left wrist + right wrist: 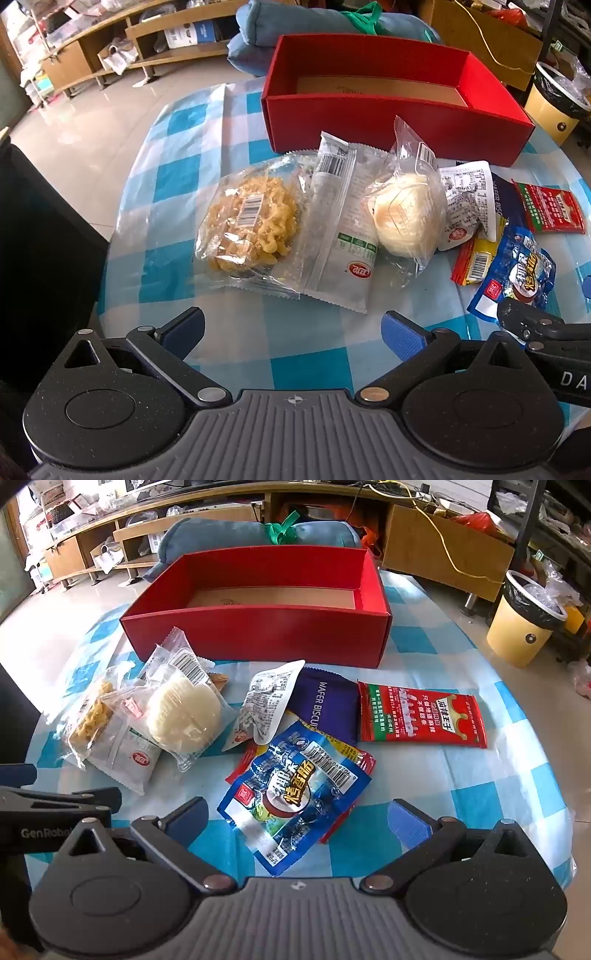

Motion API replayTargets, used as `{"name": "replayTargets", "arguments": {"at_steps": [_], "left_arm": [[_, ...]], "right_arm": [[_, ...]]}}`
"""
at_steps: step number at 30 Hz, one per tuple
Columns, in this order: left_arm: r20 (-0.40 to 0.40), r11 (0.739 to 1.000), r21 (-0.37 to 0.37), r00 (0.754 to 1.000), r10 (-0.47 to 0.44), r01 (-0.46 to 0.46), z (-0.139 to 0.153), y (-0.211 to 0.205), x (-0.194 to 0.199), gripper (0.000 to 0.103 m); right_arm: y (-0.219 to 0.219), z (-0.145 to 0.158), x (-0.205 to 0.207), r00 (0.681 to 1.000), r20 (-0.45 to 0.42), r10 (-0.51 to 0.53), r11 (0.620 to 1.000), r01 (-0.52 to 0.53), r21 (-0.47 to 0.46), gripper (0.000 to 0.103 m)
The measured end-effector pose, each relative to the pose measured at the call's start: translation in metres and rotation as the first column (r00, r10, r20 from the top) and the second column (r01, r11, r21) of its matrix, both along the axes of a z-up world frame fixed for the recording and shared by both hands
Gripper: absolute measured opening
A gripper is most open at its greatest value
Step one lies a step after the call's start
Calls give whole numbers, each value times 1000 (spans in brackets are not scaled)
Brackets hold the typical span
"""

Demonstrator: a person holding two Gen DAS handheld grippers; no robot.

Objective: Organize snacks

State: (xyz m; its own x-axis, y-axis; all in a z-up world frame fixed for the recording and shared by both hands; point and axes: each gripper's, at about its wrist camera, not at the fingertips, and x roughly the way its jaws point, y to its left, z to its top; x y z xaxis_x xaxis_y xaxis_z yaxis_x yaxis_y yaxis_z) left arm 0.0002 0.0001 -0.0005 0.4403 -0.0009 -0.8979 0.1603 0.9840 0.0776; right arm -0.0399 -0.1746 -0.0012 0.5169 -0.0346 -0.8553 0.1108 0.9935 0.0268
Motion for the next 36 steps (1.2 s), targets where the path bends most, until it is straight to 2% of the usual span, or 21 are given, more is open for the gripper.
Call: {"name": "replayTargets", "arguments": {"at_steps": [5, 8, 36], "left_arm": [[-9, 1000, -7, 1000, 4, -4, 1, 7, 2, 103], [-7, 1000, 21, 1000, 4, -4, -2, -3, 5, 103], [-14, 1000, -13, 1000, -4, 4, -2, -1, -1, 101]], "right_arm": [[0, 1, 0, 1000, -2, 1, 1000, -1, 3, 100], [2, 1, 0, 1000, -1, 4, 1000, -4, 4, 100], [2, 2, 0, 1000, 2, 8, 1000, -8, 12, 100]]}}
